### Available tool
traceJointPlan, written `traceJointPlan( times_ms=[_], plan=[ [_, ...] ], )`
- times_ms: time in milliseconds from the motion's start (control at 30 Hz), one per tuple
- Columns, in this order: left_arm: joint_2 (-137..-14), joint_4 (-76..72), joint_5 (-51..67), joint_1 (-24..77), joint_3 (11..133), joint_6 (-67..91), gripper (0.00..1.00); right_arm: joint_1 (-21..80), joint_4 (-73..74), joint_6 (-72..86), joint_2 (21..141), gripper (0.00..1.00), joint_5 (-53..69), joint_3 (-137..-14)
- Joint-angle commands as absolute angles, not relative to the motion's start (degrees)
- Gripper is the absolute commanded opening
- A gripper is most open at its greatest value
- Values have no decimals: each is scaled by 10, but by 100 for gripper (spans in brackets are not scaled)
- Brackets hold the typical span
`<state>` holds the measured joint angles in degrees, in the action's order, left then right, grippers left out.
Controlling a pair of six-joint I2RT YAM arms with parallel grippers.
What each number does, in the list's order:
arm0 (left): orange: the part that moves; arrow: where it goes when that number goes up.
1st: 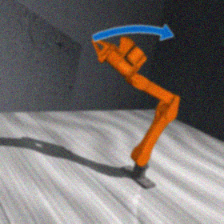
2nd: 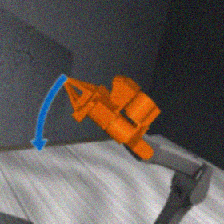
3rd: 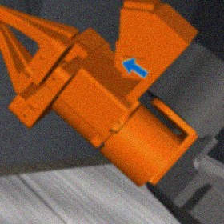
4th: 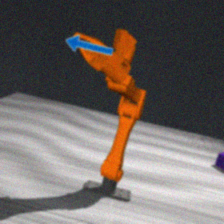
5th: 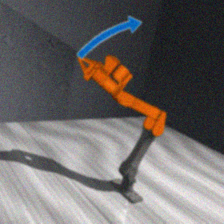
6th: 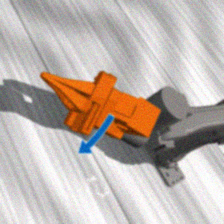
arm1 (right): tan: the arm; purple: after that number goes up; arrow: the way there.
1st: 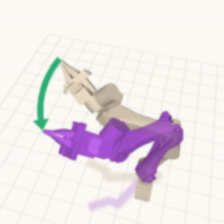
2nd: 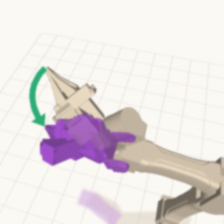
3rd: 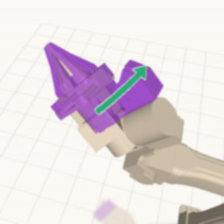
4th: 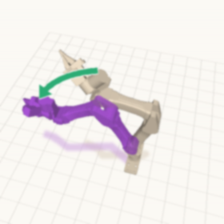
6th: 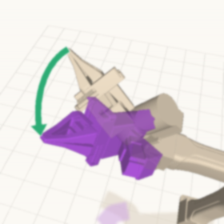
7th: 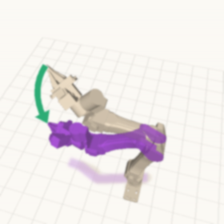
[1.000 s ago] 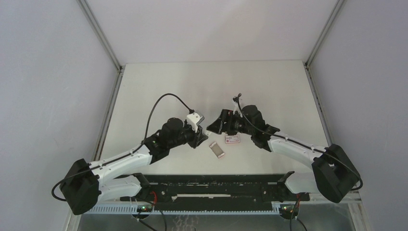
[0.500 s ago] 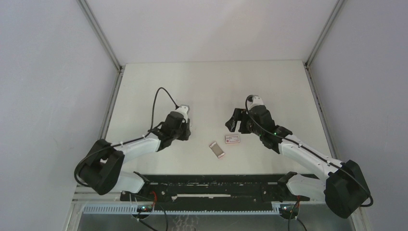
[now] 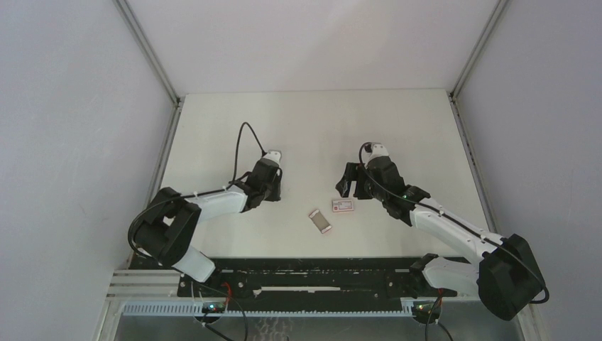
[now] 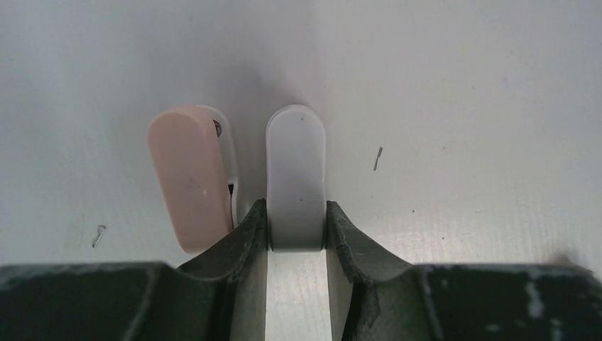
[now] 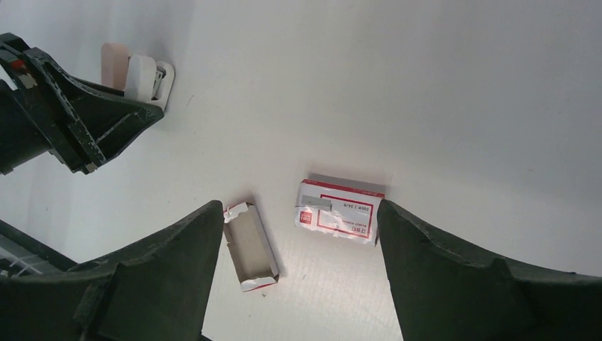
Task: Load the staples into the stapler
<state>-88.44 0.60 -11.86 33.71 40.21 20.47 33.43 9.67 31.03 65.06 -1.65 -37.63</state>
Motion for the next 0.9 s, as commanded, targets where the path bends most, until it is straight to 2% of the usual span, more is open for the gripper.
traceJointPlan(
  times_ms=[0,100,200,267,433,533,700,867],
  plan=[
    [-894,-9,-118,334,433,209,4,331,86,299,649,78,-28,-399],
    [-895,-9,-108,332,433,211,22,331,88,299,648,79,-29,-399],
    [-877,-21,-91,331,427,212,49,329,91,294,644,79,-31,-399],
    [-861,-24,-75,331,424,211,58,326,90,288,641,79,-29,-399],
    [-821,-23,-35,323,433,181,71,305,80,255,634,79,8,-408],
    [-777,-35,11,291,433,178,74,277,87,224,631,79,31,-426],
    [-668,-51,17,166,413,195,76,187,55,174,593,79,52,-420],
    [-526,-136,-102,-20,294,236,93,64,-52,154,509,79,31,-324]
  ],
)
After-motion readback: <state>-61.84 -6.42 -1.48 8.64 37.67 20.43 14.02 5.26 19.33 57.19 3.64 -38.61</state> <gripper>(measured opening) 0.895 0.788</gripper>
